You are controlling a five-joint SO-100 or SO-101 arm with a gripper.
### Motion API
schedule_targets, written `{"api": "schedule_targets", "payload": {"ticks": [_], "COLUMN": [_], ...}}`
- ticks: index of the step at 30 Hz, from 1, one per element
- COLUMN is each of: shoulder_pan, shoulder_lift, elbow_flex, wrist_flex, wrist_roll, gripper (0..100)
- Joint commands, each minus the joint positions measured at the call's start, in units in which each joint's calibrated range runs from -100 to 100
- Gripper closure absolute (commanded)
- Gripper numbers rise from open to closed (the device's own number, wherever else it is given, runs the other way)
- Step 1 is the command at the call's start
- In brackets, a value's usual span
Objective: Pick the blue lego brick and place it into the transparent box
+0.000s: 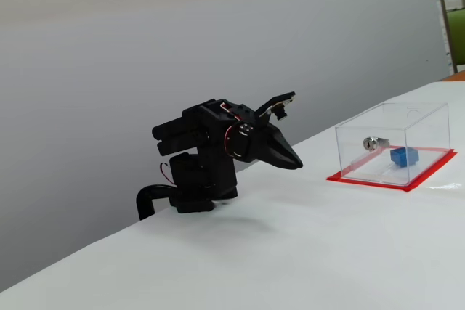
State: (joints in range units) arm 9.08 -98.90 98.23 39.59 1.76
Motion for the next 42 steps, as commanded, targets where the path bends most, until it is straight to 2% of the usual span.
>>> {"api": "schedule_targets", "payload": {"ticks": [1, 17, 42], "shoulder_pan": [0.57, 0.12, 0.35], "shoulder_lift": [-1.01, -1.10, -0.84], "elbow_flex": [1.04, 1.04, 0.95], "wrist_flex": [0.01, 11.59, 11.33], "wrist_roll": [0.12, 0.17, 0.07], "gripper": [98, 98, 98]}}
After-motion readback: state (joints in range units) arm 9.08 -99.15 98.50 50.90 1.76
